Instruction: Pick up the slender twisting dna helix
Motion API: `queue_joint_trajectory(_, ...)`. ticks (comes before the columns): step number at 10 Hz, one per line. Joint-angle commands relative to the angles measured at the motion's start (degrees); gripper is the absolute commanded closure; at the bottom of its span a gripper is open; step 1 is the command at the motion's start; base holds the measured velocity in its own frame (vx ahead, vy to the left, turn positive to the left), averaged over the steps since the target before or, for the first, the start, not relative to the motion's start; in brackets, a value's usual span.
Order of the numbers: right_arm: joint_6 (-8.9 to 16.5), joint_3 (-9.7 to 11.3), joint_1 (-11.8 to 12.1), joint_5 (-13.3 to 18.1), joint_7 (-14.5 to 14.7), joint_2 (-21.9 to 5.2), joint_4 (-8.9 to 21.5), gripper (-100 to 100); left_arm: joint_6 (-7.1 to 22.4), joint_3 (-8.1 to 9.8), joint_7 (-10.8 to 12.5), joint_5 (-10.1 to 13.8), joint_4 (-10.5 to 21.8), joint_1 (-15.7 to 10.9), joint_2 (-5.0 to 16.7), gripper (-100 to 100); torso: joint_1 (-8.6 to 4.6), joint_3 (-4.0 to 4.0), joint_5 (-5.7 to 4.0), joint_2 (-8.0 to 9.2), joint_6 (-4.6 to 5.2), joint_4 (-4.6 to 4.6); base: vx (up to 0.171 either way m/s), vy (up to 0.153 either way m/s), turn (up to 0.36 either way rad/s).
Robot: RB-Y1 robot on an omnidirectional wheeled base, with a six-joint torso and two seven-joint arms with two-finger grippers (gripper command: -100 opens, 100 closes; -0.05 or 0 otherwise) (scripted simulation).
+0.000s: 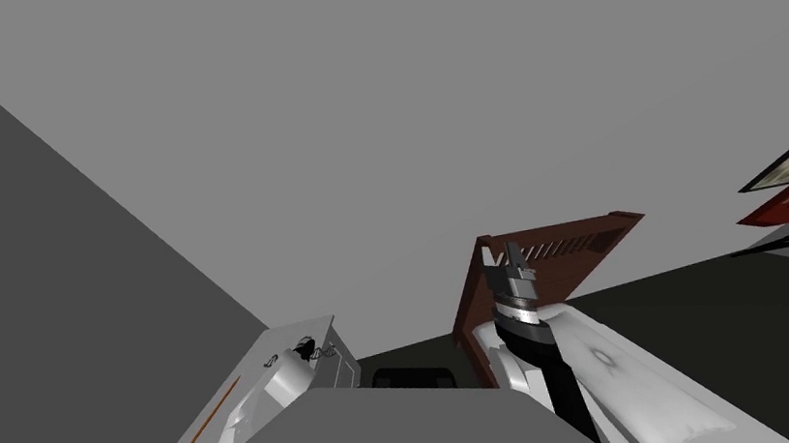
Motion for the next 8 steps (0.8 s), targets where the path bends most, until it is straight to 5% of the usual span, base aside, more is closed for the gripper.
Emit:
queue_joint_trajectory(1,0.0,0.0,0.0,0.0,0.0,0.0,0.0,0,0.0,0.0,0.0,0.0,0.0,0.0,0.0,100,0.0,0.0,0.0,0.0,0.0,0.0,0.0,0.0,0.0)
queue_joint_trajectory(2,0.0,0.0,0.0,0.0,0.0,0.0,0.0,0,0.0,0.0,0.0,0.0,0.0,0.0,0.0,0,0.0,0.0,0.0,0.01,0.0,0.0,0.0,0.0,0.0)
queue_joint_trajectory(3,0.0,0.0,0.0,0.0,0.0,0.0,0.0,0,1.4,-0.44,0.2,0.1,-2.1,0.7,0.4,100,0.0,0.01,0.0,0.01,-0.01,0.0,0.0,0.0,0.0)
queue_joint_trajectory(7,0.0,0.0,0.0,0.0,0.0,0.0,0.0,0,3.3,-0.97,0.5,0.4,-4.7,1.5,1.0,100,-0.08,0.05,-0.04,0.07,-0.01,0.03,-0.008,-0.006,-0.001)
queue_joint_trajectory(8,0.0,0.0,0.0,0.0,0.0,0.0,0.0,0,3.5,-1.0,0.5,0.4,-4.9,1.5,1.0,0,-0.05,0.03,-0.02,0.05,-0.02,0.02,0.0,0.0,0.0)
